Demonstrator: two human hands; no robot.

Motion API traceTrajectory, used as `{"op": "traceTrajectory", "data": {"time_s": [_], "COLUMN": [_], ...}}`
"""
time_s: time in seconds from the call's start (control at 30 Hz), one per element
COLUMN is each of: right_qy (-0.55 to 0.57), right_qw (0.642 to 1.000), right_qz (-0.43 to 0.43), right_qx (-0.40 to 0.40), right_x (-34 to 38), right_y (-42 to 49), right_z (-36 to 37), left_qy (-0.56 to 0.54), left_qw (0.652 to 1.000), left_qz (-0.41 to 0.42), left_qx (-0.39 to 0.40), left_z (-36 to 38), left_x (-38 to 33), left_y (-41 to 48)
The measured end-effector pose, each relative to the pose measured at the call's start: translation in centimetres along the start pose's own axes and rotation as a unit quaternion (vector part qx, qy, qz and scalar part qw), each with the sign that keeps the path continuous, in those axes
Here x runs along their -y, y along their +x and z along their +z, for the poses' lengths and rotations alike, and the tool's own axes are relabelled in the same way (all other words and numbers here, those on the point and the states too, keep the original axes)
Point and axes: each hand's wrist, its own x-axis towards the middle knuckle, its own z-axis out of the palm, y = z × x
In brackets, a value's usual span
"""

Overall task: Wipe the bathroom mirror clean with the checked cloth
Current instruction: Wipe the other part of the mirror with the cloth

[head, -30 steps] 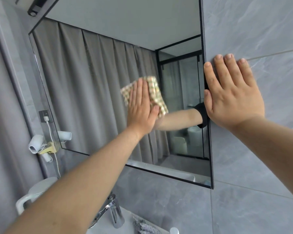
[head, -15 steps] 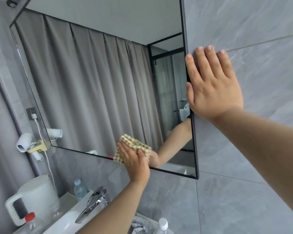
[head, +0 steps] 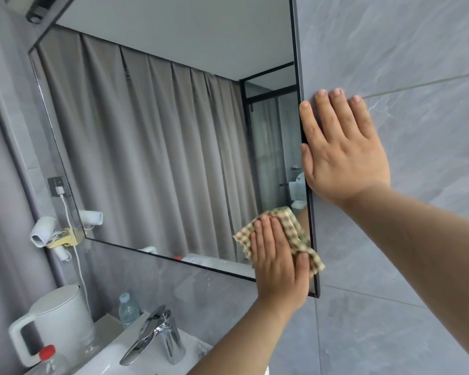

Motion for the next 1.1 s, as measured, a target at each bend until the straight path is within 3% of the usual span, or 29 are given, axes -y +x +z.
{"op": "traceTrajectory", "data": {"time_s": [0.13,0.23,0.37,0.5,0.6,0.73,0.8,0.93,1.1], "right_qy": [0.005,-0.002,-0.010,-0.015,-0.019,-0.024,-0.024,-0.027,-0.027], "right_qw": [1.000,1.000,1.000,1.000,0.999,0.999,0.999,0.999,0.999], "right_qz": [0.001,0.001,0.003,0.006,0.009,0.008,0.010,0.008,0.003], "right_qx": [-0.007,-0.024,-0.027,-0.026,-0.027,-0.026,-0.028,-0.035,-0.038], "right_x": [0.0,0.0,0.1,0.3,0.2,0.1,0.1,0.2,0.1], "right_y": [0.0,-0.1,-0.1,0.0,-0.1,0.0,-0.1,-0.1,-0.2], "right_z": [0.1,0.2,0.2,0.2,0.3,0.4,0.4,0.5,0.5], "left_qy": [-0.042,-0.065,-0.117,-0.148,-0.176,-0.161,-0.143,-0.094,-0.017], "left_qw": [0.995,0.984,0.928,0.856,0.824,0.806,0.839,0.926,0.990], "left_qz": [-0.094,-0.154,-0.330,-0.480,-0.522,-0.558,-0.517,-0.356,-0.132], "left_qx": [-0.005,-0.059,-0.129,-0.121,-0.135,-0.112,-0.088,-0.080,-0.045], "left_z": [-3.5,-5.5,-6.9,-6.2,-5.3,-5.9,-6.5,-8.1,-10.2], "left_x": [1.9,4.7,10.8,16.8,18.0,18.1,17.0,13.3,7.9], "left_y": [6.7,10.8,12.2,8.7,6.1,6.9,8.2,12.8,18.4]}}
